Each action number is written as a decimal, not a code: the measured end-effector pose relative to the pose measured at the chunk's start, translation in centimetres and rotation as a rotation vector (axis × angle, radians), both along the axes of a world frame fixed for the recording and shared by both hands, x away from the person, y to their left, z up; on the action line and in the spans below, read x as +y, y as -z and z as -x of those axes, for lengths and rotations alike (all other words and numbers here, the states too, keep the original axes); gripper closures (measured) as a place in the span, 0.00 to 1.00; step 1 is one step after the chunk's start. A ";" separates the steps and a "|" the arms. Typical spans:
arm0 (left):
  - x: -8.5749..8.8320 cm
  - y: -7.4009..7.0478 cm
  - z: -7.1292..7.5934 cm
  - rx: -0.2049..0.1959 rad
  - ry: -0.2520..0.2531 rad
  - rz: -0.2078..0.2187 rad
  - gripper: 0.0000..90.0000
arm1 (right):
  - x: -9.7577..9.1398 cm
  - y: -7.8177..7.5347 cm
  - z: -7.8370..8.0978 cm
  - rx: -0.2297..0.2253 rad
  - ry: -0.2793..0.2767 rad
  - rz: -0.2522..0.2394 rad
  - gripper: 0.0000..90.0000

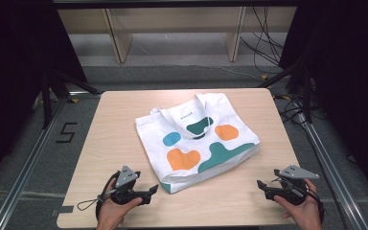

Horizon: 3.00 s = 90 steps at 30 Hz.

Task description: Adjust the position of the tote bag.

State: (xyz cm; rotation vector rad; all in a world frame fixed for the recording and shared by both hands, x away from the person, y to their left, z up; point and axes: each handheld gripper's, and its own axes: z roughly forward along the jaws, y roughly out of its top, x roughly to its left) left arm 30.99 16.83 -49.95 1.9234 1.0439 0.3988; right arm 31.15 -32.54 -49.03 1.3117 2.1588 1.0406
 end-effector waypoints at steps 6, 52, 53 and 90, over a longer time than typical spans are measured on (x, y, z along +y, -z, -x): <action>-0.3 0.0 0.0 -0.012 0.042 -0.005 0.22 | -0.3 0.1 -0.3 -0.024 -0.019 0.023 0.25; -5.2 1.2 -1.8 -0.075 0.161 -0.197 0.87 | 0.4 0.3 -0.4 0.023 -0.050 0.066 0.25; -5.3 1.2 -1.7 -0.070 0.180 -0.194 0.88 | 0.3 0.3 -0.5 0.014 -0.058 0.068 0.25; -14.7 1.5 0.2 -0.062 0.390 -0.124 0.88 | 1.4 -0.7 -0.8 0.036 -0.051 -0.134 0.33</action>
